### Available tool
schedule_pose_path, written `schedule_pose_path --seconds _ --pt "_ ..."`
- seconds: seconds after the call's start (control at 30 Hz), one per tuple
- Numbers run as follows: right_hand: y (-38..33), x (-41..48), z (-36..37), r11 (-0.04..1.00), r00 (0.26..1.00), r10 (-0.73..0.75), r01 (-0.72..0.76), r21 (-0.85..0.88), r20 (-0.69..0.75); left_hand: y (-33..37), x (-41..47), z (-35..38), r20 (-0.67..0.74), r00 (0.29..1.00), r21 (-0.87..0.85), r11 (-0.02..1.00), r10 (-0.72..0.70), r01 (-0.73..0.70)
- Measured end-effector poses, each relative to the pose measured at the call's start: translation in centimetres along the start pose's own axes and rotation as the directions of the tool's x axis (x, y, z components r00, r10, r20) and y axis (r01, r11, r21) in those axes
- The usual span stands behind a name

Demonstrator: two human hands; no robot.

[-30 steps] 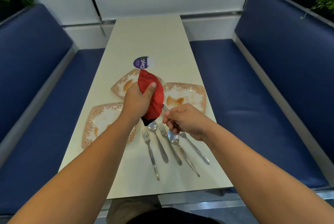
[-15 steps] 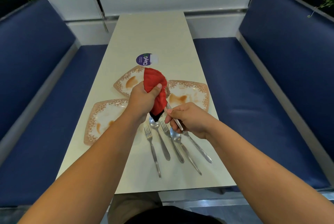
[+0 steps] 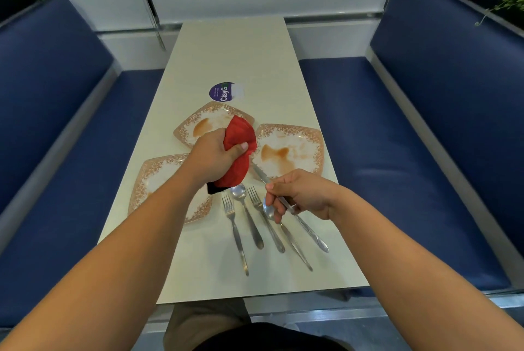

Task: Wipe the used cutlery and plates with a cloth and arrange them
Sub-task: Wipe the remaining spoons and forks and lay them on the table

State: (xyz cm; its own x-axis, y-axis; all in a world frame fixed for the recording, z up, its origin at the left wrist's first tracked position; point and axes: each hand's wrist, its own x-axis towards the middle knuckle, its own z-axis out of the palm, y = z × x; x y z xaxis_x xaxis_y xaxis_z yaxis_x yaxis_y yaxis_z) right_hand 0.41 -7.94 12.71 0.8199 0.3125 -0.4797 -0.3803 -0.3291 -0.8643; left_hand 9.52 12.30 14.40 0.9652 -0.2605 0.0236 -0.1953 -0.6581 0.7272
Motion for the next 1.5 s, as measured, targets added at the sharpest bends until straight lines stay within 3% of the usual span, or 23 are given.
schedule_pose_path --seconds 0.13,0.2,0.27,0.33,0.4,0.6,0.7,0.77,0.87,0.93,1.1,1.33,1.5 --pt "-0.3 -0.2 -0.2 1.000 1.000 0.002 -0.003 -0.008 -0.020 -0.4 0.1 -0.5 -0.037 0.999 0.016 1.000 0.010 -0.010" --pt "-0.6 -0.1 0.3 0.999 0.999 -0.020 0.021 0.025 -0.037 -0.3 -0.2 0.2 -0.148 0.986 -0.184 0.982 -0.073 0.045" --pt "-1.0 0.2 1.2 0.996 0.997 -0.039 0.044 0.081 -0.064 0.0 -0.6 1.1 -0.199 0.948 -0.488 0.864 -0.247 0.122" --pt "-1.4 0.6 2.2 0.989 0.994 -0.054 0.066 0.129 -0.093 0.6 -1.1 2.0 -0.100 0.923 -0.723 0.665 -0.371 0.189" --pt "-1.7 0.9 2.9 0.980 0.990 -0.073 0.095 0.174 -0.124 0.8 -1.5 3.0 0.038 0.927 -0.792 0.554 -0.374 0.256" --pt "-1.3 1.2 3.8 0.988 0.992 -0.036 0.053 0.142 -0.118 0.6 -2.2 3.0 0.190 0.915 -0.778 0.514 -0.356 0.362" --pt "-1.0 1.1 3.1 0.997 0.996 0.051 -0.055 -0.051 -0.073 0.3 -2.4 2.9 0.148 0.936 -0.683 0.652 -0.318 0.329" --pt "-0.8 1.4 2.1 0.995 0.975 0.031 -0.050 -0.082 -0.218 0.2 -2.7 2.7 0.106 0.962 -0.565 0.781 -0.252 0.266" --pt "-0.5 2.2 0.5 0.990 0.855 -0.129 0.141 -0.013 -0.502 0.7 -3.2 2.6 0.208 0.971 -0.436 0.877 -0.120 0.202" --pt "-0.3 2.8 -0.2 0.969 0.770 -0.227 0.240 -0.059 -0.596 1.0 -3.3 2.7 0.249 0.964 -0.346 0.922 -0.089 0.175" --pt "0.2 3.3 -0.7 0.955 0.677 -0.296 0.230 -0.188 -0.674 1.1 -2.8 2.6 0.354 0.924 -0.308 0.914 -0.147 0.264" --pt "0.8 3.8 -2.4 0.981 0.596 -0.126 0.196 -0.009 -0.793 0.6 -2.9 2.3 0.439 0.888 -0.254 0.928 -0.139 0.271" --pt "1.3 3.0 -4.8 0.977 0.521 -0.003 0.184 0.108 -0.853 -1.0 -2.6 1.5 0.410 0.898 -0.204 0.943 -0.161 0.262"
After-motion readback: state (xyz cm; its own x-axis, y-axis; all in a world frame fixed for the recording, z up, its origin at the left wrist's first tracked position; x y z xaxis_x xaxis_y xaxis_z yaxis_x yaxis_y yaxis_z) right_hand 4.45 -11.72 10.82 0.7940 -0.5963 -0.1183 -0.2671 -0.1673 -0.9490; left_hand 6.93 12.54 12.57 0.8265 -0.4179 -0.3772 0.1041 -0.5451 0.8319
